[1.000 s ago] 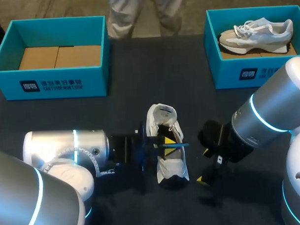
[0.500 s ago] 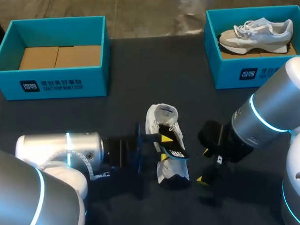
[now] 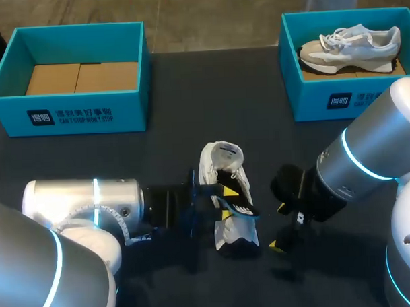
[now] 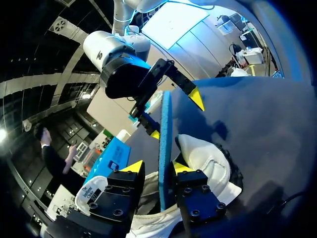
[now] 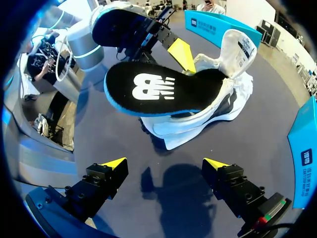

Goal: Take the shoe out of the shoebox, open the shoe tongue, remove and reinsert the insole, then place the shoe into the shoebox

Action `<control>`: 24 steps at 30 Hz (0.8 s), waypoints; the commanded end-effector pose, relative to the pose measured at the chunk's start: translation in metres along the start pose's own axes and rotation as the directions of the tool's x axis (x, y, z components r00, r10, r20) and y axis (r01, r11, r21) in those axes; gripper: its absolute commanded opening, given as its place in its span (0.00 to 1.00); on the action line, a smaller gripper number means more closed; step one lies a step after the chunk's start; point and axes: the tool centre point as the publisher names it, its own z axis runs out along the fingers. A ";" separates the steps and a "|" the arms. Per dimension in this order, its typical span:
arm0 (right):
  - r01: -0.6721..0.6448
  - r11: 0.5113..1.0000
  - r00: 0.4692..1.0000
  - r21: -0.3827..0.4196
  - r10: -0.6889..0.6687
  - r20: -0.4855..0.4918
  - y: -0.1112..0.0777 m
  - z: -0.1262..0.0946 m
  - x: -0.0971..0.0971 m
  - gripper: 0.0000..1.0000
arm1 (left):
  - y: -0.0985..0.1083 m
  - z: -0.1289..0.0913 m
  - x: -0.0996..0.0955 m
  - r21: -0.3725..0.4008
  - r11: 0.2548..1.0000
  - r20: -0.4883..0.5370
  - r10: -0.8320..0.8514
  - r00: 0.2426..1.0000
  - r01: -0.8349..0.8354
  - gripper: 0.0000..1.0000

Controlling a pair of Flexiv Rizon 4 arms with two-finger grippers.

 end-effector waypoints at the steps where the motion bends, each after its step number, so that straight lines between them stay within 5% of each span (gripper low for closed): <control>1: 0.000 1.000 1.000 -0.001 0.000 0.002 -0.001 0.000 0.001 1.00 | -0.003 0.008 -0.004 -0.024 1.000 -0.013 -0.002 1.000 0.002 0.30; 9: 0.000 1.000 1.000 -0.001 0.000 0.002 -0.001 0.000 0.001 1.00 | -0.004 0.009 -0.002 -0.037 0.999 -0.044 -0.010 0.999 0.009 0.25; 11: 0.000 1.000 1.000 -0.001 0.000 0.002 -0.001 0.000 0.001 1.00 | -0.004 0.009 0.000 -0.035 0.999 -0.048 -0.010 0.999 0.008 0.00; 24: 0.000 1.000 1.000 -0.001 0.000 0.002 -0.001 0.000 0.001 1.00 | 0.005 0.007 0.008 -0.043 0.996 -0.053 0.080 0.995 -0.082 0.00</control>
